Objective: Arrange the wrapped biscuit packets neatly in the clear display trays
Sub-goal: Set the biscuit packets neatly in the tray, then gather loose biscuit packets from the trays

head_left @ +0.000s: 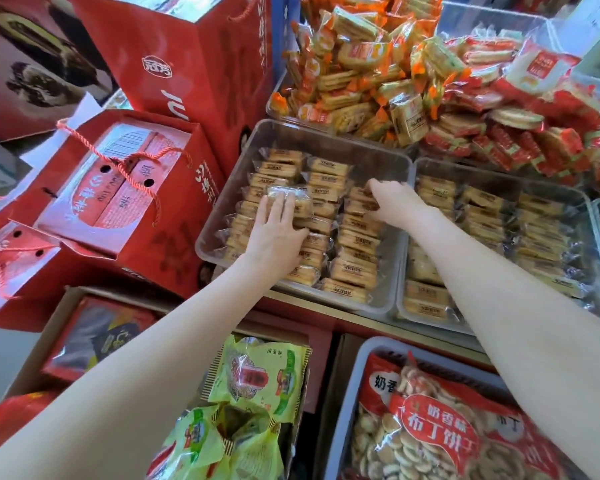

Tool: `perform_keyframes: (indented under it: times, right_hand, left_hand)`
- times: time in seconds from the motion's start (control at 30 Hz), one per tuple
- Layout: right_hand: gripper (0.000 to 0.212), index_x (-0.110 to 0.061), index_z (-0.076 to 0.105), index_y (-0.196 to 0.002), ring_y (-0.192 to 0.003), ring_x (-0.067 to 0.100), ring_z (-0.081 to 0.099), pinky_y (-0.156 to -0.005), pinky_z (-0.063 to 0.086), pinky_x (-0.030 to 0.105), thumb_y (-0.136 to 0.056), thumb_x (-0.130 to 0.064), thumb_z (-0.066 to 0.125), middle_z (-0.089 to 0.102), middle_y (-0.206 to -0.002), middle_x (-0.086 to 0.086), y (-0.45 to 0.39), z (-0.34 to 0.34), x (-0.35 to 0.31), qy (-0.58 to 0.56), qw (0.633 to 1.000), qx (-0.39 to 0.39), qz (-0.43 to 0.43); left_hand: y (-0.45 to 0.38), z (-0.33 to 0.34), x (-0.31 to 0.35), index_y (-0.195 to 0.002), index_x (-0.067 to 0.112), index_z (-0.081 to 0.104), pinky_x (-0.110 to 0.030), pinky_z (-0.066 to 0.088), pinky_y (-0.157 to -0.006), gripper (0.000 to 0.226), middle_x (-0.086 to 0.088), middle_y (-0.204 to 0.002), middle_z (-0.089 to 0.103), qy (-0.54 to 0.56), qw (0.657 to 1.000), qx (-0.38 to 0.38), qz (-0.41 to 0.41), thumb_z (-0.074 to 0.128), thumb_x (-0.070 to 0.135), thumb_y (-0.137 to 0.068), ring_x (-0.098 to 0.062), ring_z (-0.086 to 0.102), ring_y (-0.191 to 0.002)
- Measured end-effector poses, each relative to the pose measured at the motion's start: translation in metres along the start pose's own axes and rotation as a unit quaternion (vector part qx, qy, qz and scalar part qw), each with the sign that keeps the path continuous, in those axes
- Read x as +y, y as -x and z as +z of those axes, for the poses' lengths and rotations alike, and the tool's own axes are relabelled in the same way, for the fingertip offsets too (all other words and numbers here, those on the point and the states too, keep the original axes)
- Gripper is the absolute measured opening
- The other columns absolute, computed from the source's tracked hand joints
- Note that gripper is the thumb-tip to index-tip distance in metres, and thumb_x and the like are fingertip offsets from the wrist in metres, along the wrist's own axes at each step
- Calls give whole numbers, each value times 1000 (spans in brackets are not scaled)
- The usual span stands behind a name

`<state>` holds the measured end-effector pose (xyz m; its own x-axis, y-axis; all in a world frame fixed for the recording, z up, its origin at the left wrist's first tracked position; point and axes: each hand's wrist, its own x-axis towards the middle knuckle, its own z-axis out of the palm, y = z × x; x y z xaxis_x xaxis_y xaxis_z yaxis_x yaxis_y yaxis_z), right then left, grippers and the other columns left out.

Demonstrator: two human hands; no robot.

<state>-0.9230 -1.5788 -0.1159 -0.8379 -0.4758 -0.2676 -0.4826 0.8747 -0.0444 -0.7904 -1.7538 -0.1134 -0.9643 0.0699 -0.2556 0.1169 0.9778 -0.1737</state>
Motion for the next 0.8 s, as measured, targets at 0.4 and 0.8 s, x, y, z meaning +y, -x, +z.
perform_keyframes:
  times: [0.4, 0.8]
  right_hand:
    - [55, -10, 44, -121, -98, 9, 51, -83, 44, 17, -76, -12, 75, 52, -105, -3, 86, -54, 11, -421, 883, 209, 14]
    - [84, -15, 40, -134, -99, 12, 57, -86, 49, 21, -65, -18, 86, 52, -110, -6, 150, -81, 8, -439, 869, 223, -46]
  left_hand:
    - [-27, -78, 19, -138, 20, 45, -26, 37, -100, 39, -5, -135, 52, 579, 809, 99, -36, 43, 22, -99, -19, 50, -122]
    - [26, -128, 44, -84, 16, 70, -10, 46, -53, 6, 8, -73, 65, 620, 753, 217, -3, 74, 13, -79, -10, 63, -67]
